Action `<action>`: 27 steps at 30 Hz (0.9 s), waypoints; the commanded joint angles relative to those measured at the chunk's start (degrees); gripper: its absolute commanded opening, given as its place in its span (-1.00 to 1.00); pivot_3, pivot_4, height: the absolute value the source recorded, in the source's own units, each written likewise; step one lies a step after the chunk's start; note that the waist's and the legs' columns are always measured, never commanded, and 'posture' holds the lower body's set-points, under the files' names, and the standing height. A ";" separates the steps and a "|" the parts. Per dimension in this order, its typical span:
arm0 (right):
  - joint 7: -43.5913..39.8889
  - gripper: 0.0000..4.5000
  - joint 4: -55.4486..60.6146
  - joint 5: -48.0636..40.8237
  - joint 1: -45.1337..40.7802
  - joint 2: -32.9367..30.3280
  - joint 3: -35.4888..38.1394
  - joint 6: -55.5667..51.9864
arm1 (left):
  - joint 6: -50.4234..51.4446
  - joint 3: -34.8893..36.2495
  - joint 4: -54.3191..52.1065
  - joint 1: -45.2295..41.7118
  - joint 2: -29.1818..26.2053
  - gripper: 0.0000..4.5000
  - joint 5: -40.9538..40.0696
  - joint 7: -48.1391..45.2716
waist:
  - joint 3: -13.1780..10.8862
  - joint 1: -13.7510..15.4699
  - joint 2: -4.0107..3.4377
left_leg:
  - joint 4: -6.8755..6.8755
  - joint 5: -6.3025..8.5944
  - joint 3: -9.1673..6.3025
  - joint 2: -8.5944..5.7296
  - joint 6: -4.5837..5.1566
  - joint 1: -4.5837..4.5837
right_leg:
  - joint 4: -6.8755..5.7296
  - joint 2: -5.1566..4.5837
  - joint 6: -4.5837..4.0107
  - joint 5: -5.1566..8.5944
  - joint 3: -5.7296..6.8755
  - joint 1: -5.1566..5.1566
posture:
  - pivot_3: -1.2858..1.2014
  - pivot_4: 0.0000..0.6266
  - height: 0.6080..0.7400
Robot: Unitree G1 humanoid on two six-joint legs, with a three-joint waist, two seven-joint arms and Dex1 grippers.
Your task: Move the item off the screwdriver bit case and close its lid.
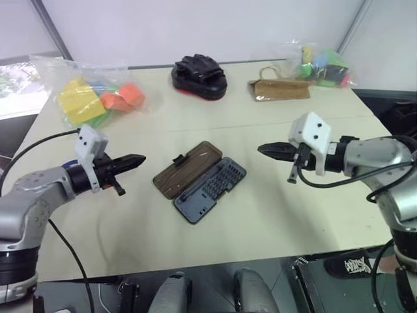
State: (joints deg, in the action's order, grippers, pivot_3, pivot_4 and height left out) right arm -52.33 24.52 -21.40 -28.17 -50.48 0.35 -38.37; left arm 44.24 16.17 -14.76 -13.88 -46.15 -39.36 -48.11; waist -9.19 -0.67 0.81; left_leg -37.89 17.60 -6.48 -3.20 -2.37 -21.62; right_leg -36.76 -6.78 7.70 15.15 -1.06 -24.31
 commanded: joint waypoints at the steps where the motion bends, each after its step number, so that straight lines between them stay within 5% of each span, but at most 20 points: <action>1: -0.08 -0.98 1.48 -0.47 -1.35 0.06 0.49 1.03 | -0.96 1.35 -1.68 0.06 -0.89 -1.00 -0.03 0.03 | 0.00 0.01 0.00 | 0.00 0.00 0.00 0.00 0.00 0.00 | 0.00 0.00 0.00 0.00 0.00 0.00 | 0.03 -0.52 1.00; 27: 1.16 -0.98 1.04 -0.23 -2.11 0.89 -0.74 1.07 | -0.03 0.17 -3.10 0.01 -0.03 -1.00 -0.70 0.60 | 0.00 -0.01 0.00 | 0.00 0.00 0.00 0.00 0.00 -0.01 | 0.01 0.00 0.00 0.00 0.00 0.00 | 0.03 -0.52 1.00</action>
State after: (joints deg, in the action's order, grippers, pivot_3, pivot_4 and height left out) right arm -51.41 24.52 -21.49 -28.63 -49.82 -1.38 -38.37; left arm 44.49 15.95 -16.02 -13.77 -46.03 -39.43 -47.59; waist -9.19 -0.68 0.81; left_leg -37.89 17.59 -6.48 -3.20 -2.37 -21.63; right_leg -36.75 -6.78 7.70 15.15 -1.07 -24.31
